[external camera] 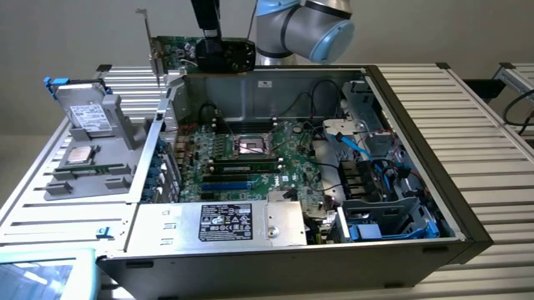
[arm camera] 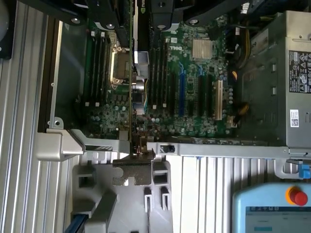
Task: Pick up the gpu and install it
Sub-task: 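Pick up the gpu and move the gpu toward the slot, then insert the gpu into the slot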
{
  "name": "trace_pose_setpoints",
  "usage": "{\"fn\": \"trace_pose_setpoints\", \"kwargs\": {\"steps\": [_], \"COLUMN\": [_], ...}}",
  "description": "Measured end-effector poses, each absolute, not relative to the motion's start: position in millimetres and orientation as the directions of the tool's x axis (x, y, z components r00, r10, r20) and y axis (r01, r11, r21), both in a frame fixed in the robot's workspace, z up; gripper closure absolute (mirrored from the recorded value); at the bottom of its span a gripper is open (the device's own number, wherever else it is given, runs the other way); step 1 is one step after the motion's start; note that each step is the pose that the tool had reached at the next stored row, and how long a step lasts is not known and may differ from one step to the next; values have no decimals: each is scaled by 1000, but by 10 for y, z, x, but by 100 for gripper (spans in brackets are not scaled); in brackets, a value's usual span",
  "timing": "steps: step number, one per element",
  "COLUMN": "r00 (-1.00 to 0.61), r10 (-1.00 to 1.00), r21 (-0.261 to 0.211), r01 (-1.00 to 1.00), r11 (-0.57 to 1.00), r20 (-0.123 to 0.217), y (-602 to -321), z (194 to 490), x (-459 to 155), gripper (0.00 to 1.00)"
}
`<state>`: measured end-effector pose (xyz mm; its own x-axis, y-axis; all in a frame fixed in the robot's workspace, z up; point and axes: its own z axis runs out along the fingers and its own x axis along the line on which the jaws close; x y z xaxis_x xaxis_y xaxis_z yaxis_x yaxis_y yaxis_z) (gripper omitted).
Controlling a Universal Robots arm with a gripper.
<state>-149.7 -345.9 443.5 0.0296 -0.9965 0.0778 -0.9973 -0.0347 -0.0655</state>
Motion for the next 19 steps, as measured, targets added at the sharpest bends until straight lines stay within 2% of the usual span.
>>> {"fn": "trace_pose_setpoints", "kwargs": {"steps": [16, 19], "r00": [30, 30], "r10": [-996, -996], "r21": [-65, -78], "r01": [-997, -996], "r11": [-35, -36], "r20": [78, 81], "y": [-3456, -3459], "z": [4431, 4429], "x": [-1467, -1462], "gripper": [73, 73]}}
